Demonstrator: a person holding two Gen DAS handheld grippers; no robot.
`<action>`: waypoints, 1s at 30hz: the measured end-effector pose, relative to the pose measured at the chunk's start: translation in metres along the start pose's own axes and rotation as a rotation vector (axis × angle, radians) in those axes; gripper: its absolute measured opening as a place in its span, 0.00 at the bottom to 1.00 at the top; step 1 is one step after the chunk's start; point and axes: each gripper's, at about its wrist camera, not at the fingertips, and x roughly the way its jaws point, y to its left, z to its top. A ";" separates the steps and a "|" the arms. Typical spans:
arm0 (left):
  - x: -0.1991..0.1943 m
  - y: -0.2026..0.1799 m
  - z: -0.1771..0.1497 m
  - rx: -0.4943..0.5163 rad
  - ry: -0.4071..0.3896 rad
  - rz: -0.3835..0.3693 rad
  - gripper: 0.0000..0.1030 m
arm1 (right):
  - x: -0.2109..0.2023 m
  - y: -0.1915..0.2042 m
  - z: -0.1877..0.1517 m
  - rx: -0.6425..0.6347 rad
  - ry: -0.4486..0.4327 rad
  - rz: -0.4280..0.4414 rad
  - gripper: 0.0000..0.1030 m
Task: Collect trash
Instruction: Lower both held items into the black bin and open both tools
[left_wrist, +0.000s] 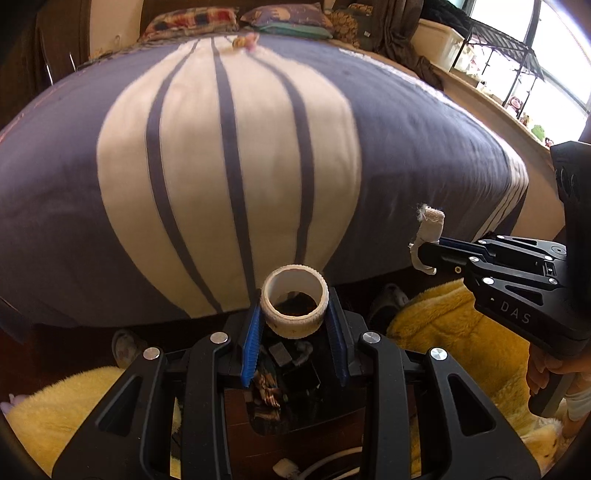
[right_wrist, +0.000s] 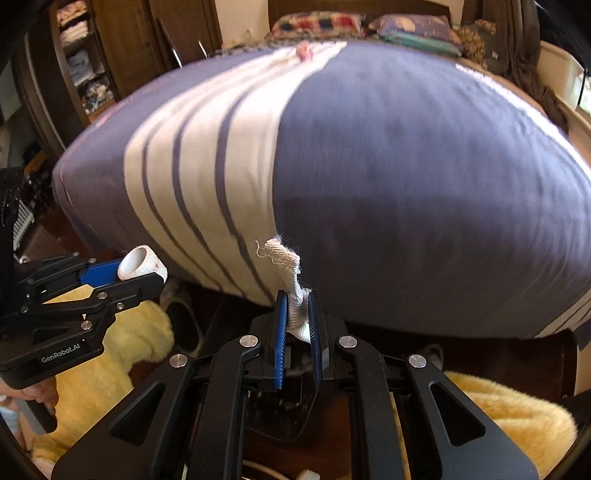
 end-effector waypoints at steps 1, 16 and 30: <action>0.007 0.003 -0.005 -0.012 0.017 0.004 0.30 | 0.006 0.001 -0.004 -0.001 0.014 0.001 0.12; 0.099 0.010 -0.059 -0.031 0.280 -0.032 0.30 | 0.076 0.006 -0.039 0.033 0.191 0.070 0.12; 0.124 0.009 -0.072 -0.061 0.392 -0.073 0.31 | 0.121 0.005 -0.051 0.080 0.324 0.138 0.15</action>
